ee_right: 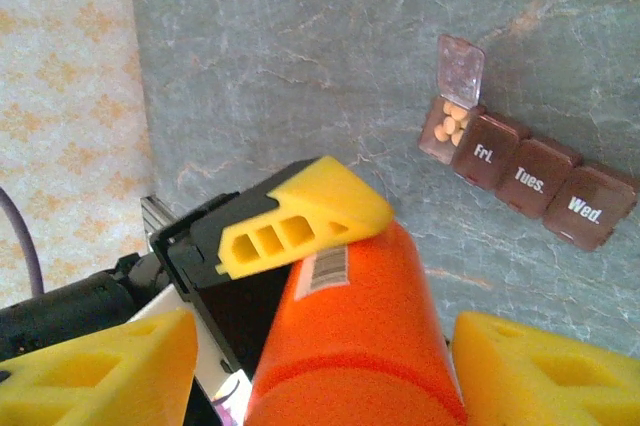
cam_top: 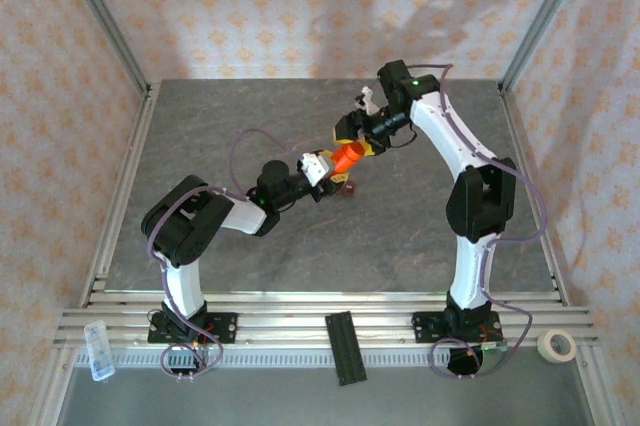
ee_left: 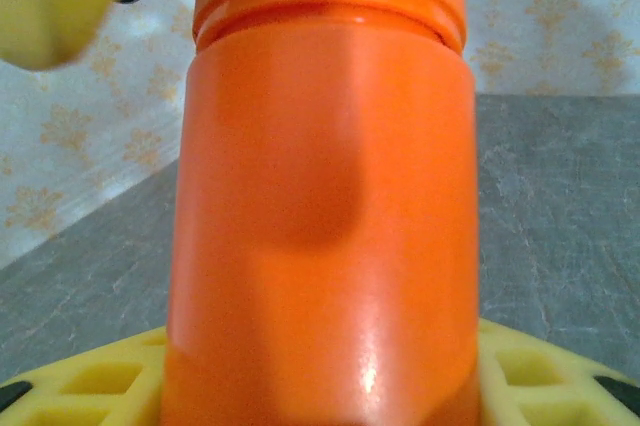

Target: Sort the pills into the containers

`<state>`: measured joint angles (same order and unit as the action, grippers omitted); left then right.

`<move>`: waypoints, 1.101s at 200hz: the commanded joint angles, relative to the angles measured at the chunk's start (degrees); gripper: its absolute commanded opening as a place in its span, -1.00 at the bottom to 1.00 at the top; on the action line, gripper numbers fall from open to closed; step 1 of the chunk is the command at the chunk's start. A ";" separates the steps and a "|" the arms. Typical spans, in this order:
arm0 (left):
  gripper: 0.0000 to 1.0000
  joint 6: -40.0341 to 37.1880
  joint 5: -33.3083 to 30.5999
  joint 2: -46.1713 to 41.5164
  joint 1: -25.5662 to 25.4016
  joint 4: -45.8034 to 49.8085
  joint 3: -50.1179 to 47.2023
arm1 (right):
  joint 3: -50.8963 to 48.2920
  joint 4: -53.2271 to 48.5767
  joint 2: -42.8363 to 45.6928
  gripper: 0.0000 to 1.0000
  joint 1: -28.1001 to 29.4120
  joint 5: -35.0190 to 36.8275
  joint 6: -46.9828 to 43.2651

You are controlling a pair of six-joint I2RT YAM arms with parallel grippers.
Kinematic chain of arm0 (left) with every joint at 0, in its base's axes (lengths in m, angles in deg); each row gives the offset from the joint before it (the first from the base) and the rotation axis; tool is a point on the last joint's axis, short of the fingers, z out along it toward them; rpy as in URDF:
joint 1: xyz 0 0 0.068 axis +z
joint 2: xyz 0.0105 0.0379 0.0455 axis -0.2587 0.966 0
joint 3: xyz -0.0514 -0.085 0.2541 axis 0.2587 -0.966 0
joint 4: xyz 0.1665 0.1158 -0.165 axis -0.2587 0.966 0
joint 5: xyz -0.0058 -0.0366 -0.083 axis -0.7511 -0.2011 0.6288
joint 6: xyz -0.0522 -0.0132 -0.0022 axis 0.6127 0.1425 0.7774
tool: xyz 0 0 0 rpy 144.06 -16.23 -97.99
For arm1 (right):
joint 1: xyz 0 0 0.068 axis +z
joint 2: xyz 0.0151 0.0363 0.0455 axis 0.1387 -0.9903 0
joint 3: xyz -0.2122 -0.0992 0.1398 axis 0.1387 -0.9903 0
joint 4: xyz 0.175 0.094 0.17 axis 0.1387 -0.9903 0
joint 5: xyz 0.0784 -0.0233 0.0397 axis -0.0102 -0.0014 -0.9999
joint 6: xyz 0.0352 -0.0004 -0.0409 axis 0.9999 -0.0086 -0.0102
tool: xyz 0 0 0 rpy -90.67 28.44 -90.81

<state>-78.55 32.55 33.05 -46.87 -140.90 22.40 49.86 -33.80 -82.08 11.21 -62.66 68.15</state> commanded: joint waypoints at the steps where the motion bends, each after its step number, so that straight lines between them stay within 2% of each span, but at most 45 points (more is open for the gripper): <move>1: -1.00 0.29 1.62 0.13 -0.44 -4.03 1.09 | 2.93 0.53 -0.53 0.48 0.41 0.53 0.52; 35: -1.00 1.39 1.47 0.36 -0.39 -4.71 0.87 | 5.76 2.05 -1.07 0.58 -0.01 2.12 2.88; 91: -1.00 5.79 -0.12 0.36 -0.39 -6.60 1.08 | 9.14 8.43 -0.47 0.59 -3.65 6.75 11.49; 137: -1.00 13.48 -1.01 -0.85 0.03 -6.85 3.27 | -5.84 22.55 10.21 0.55 -7.82 11.65 14.57; 182: -1.00 21.88 2.71 -1.51 1.24 -6.76 6.48 | -17.76 32.22 21.10 0.52 -8.28 13.96 11.72; 220: -1.00 28.54 7.28 -2.07 2.78 -6.58 8.61 | -22.63 37.92 26.40 0.54 -8.29 9.78 8.23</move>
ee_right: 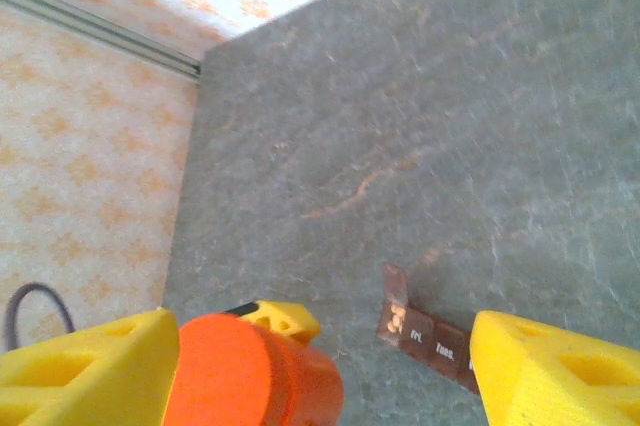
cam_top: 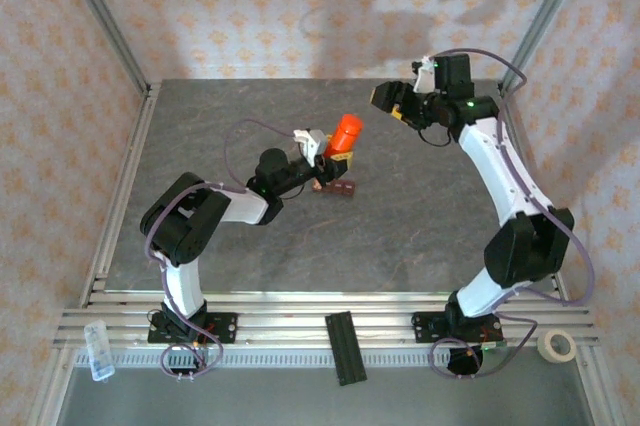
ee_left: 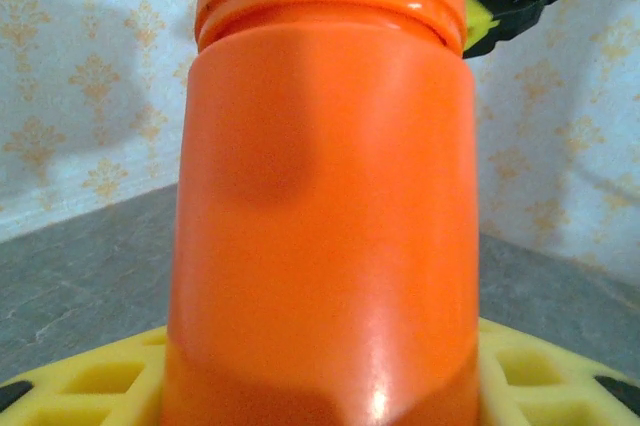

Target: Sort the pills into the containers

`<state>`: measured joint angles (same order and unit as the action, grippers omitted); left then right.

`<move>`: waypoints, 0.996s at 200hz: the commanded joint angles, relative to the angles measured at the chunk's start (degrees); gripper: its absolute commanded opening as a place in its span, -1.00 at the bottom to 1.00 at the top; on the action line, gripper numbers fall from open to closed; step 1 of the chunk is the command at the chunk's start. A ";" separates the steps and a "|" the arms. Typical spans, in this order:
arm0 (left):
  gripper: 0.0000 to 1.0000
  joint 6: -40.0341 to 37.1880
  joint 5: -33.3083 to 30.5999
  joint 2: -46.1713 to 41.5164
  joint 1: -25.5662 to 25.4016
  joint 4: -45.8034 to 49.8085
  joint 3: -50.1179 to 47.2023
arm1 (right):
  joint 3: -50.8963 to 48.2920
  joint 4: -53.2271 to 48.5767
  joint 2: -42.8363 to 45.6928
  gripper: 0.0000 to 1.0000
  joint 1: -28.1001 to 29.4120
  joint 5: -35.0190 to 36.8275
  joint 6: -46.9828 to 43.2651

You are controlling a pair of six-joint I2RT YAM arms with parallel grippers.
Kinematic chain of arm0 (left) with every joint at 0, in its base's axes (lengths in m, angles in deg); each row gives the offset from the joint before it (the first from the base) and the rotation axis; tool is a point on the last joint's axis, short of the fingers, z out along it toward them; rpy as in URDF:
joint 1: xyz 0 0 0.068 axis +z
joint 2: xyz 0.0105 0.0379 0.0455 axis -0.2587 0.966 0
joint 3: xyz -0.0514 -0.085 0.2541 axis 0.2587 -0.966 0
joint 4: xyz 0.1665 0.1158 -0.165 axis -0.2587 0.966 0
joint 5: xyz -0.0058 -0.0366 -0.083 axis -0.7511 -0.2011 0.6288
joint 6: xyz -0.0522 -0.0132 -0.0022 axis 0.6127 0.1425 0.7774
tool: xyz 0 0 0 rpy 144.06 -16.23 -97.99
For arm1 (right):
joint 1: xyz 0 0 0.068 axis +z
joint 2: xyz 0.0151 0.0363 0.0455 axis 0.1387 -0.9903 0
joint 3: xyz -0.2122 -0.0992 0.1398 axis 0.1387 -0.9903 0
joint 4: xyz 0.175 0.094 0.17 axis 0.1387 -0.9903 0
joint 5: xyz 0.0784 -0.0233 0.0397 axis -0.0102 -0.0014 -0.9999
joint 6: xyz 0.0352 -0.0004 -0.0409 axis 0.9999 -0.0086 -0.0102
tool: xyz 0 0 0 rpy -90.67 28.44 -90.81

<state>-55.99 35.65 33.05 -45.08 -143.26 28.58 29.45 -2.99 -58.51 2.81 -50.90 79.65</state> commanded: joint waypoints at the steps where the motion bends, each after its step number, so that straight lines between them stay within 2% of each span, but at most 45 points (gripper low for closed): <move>1: -1.00 6.07 4.28 -2.08 0.99 -4.18 2.45 | -2.24 7.17 2.90 0.54 0.11 -2.33 -3.38; 39: -1.00 10.19 7.92 -2.52 1.34 -4.22 4.20 | -0.18 5.48 1.85 0.59 0.35 -7.67 -6.65; 127: -1.00 12.84 10.89 -2.17 1.27 -4.22 5.78 | 4.27 0.35 -2.02 0.57 5.44 -7.05 -9.94; 199: -1.00 12.77 10.98 -2.41 1.39 -4.22 5.47 | 6.35 -2.32 -4.18 0.41 7.12 -7.47 -10.85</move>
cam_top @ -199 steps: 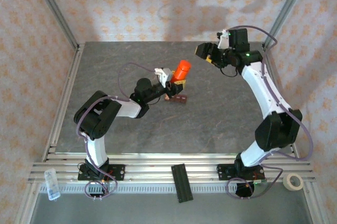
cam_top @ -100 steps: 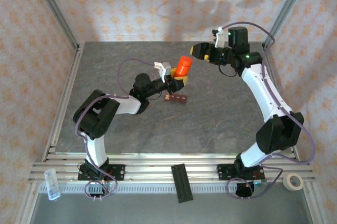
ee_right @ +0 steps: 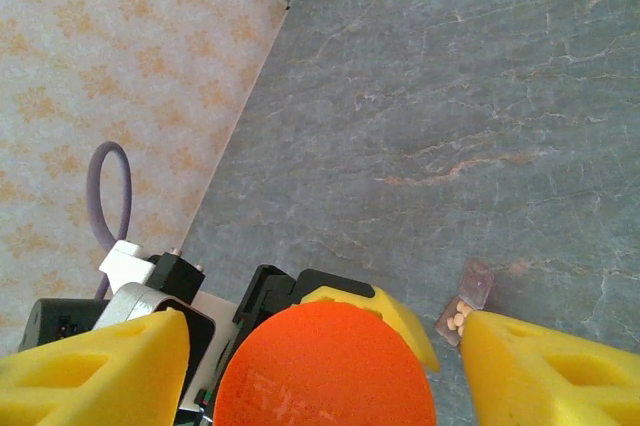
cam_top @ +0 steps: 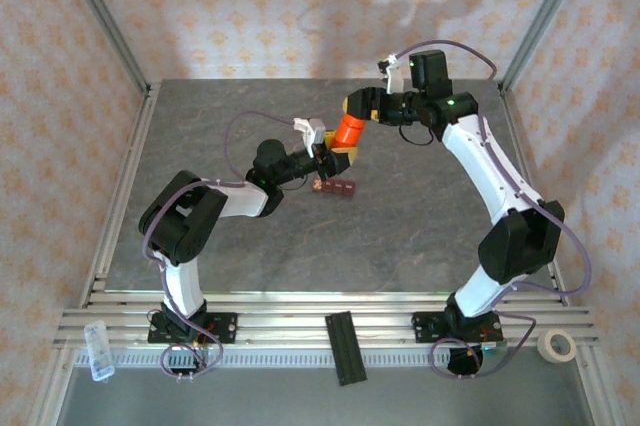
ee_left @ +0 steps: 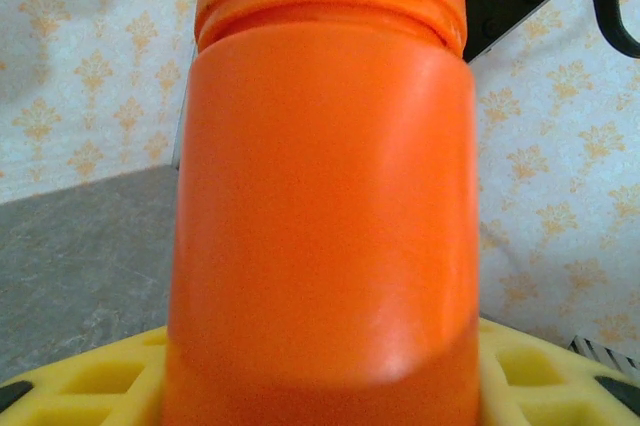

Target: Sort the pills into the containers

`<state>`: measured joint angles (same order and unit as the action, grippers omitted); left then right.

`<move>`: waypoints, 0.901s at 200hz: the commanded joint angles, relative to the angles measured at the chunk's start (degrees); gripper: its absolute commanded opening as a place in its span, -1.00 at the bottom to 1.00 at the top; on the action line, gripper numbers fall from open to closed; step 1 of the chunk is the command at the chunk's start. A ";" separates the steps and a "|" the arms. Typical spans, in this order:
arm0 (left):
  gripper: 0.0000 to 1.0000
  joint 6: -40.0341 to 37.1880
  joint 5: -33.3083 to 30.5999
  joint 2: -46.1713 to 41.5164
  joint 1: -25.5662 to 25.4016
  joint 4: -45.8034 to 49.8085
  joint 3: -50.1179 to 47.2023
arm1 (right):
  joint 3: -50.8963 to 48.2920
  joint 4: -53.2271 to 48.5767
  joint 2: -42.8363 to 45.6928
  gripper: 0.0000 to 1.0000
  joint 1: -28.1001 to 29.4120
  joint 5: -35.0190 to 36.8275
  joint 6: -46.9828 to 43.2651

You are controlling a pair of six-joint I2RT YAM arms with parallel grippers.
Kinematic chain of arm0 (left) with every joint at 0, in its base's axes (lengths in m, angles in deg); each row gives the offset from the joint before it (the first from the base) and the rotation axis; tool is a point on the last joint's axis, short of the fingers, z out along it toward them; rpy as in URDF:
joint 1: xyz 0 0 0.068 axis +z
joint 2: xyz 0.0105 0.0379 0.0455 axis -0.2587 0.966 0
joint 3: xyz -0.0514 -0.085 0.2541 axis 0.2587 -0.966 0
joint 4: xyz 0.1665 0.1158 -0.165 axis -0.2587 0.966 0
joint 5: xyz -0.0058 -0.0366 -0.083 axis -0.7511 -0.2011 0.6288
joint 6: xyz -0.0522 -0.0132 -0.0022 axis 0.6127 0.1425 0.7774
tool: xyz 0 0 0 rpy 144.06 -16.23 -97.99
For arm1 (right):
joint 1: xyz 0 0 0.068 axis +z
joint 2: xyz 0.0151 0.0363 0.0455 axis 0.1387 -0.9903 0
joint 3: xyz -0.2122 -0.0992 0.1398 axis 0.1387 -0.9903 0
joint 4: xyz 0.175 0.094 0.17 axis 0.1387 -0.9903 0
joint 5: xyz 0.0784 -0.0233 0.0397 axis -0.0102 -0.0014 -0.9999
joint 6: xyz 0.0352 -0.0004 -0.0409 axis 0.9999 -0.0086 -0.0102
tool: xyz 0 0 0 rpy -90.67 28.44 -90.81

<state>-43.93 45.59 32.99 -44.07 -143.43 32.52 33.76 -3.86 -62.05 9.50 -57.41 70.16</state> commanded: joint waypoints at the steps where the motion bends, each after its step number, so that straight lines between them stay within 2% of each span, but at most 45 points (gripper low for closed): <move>1: -1.00 0.73 0.99 -2.36 0.36 -4.00 1.54 | 2.05 -1.50 -0.63 0.41 0.40 -0.97 -1.38; 40: -1.00 0.72 1.02 -2.39 0.41 -3.91 1.57 | 1.17 -2.25 -0.61 0.29 0.72 -1.06 -2.06; 69: -1.00 0.71 0.91 -2.29 0.35 -3.96 1.54 | 0.41 -2.32 -0.52 -0.02 0.65 -1.09 -2.15; 89: -1.00 0.78 0.83 -2.30 0.41 -3.82 1.70 | -0.46 -1.95 -0.44 -0.15 0.78 -0.57 -1.65; 143: -1.00 -3.22 -2.18 -3.15 0.17 -3.08 1.26 | -5.41 2.37 0.62 -0.20 2.44 4.99 4.28; 180: -1.00 -11.29 -8.03 -5.54 -1.67 -1.96 -0.94 | -9.44 6.15 1.22 -0.22 4.07 10.67 10.11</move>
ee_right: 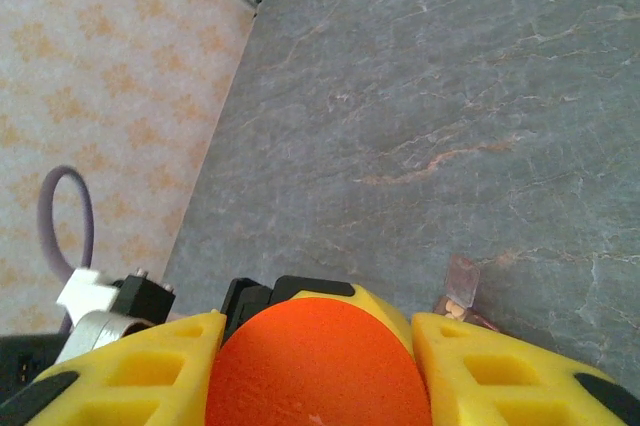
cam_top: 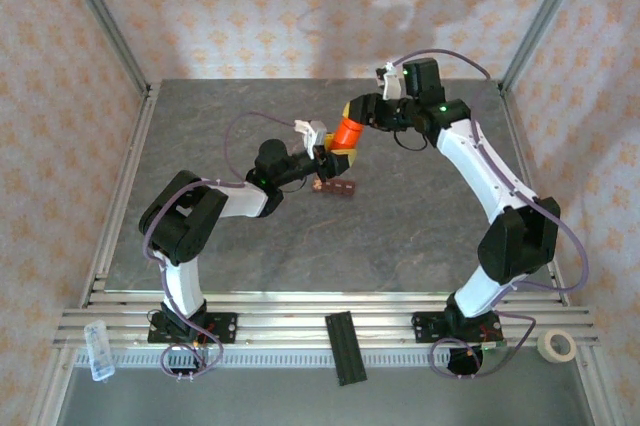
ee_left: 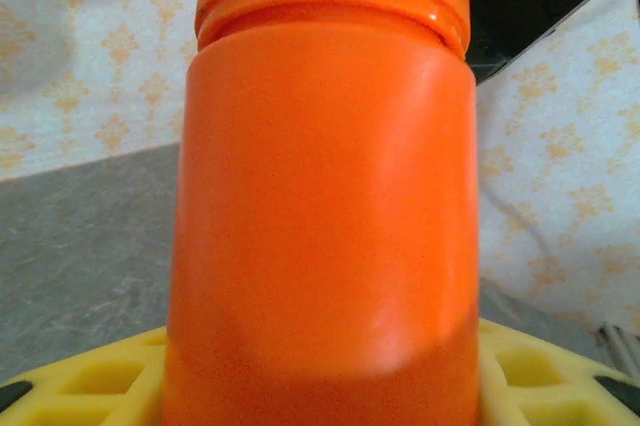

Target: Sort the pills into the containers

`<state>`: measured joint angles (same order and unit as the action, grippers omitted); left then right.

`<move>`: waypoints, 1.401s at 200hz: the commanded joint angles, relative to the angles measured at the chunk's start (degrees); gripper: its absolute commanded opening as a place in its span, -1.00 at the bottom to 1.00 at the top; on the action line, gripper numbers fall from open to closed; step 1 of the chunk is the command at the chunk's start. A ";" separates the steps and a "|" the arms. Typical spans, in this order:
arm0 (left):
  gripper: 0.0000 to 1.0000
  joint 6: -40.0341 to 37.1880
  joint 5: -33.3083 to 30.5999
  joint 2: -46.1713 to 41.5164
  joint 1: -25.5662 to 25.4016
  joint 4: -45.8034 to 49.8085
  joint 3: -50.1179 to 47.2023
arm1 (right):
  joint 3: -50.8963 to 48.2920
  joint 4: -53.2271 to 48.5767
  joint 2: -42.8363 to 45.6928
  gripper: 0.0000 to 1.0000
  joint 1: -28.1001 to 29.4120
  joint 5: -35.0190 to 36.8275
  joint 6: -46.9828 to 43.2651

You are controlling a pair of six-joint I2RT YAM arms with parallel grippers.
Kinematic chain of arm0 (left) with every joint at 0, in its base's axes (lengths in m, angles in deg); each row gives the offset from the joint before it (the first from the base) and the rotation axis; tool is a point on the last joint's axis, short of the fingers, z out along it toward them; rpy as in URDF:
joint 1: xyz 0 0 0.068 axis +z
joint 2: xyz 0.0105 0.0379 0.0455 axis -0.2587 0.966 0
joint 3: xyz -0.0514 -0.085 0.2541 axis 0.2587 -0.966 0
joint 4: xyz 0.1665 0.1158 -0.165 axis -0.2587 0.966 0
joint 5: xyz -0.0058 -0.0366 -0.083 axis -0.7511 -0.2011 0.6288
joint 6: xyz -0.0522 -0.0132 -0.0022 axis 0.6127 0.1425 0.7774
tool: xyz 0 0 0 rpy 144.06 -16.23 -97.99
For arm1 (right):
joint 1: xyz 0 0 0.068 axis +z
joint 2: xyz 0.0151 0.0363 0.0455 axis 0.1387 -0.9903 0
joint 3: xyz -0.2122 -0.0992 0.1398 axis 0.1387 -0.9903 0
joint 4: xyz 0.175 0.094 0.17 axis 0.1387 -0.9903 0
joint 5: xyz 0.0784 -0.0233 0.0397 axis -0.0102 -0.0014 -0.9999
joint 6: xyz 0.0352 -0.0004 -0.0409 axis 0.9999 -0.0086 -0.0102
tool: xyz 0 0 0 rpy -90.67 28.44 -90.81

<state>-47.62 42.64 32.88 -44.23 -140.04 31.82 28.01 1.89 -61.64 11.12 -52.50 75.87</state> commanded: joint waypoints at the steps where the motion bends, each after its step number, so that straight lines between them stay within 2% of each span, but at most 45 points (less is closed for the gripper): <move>1: -1.00 -7.85 -5.34 -5.52 -1.61 -5.34 -0.32 | -3.75 0.46 0.81 -0.22 2.53 5.95 4.50; 52: -1.00 -18.90 -15.40 -7.75 -5.37 -4.30 -2.96 | -8.69 4.47 0.75 -0.23 4.18 12.42 11.07; 98: -1.00 -20.73 -16.73 -6.57 -6.10 -3.85 -3.15 | -8.66 4.70 -0.24 -0.21 4.26 12.78 12.82; 109: -1.00 -20.05 -16.84 -5.92 -6.01 -4.44 -3.29 | -7.39 3.79 -0.33 -0.14 4.28 12.89 12.46; 126: -1.00 -18.38 -16.63 -4.89 -5.51 -5.21 -3.38 | -2.95 0.22 -0.94 0.15 4.28 13.97 10.75; 146: -1.00 -15.16 -14.58 -3.88 -4.13 -5.93 -2.99 | 1.97 -2.85 -0.66 0.44 3.30 13.77 8.76; 176: -1.00 -11.30 -10.16 -3.33 -2.17 -6.26 -2.76 | 5.40 -5.28 0.52 0.60 0.74 10.73 5.84; 198: -1.00 -8.90 -5.75 -3.46 -0.74 -6.10 -2.39 | 6.46 -6.88 1.71 0.61 -1.15 9.07 1.46; 213: -1.00 -5.59 -1.64 -3.16 0.57 -6.16 -1.83 | 8.13 -8.61 1.83 0.60 -2.96 5.19 -3.37; 247: -1.00 -0.34 5.69 -2.45 2.40 -6.05 -0.40 | 18.10 -22.49 -2.21 0.45 -4.85 -4.36 -20.04; 280: -1.00 3.99 11.30 -1.59 3.48 -6.16 1.14 | 25.99 -31.32 -7.07 0.42 -4.80 -10.09 -26.12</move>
<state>-49.15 46.16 30.28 -41.54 -142.41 30.22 48.40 -18.13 -64.83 5.98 -54.92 59.87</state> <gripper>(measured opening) 0.524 0.712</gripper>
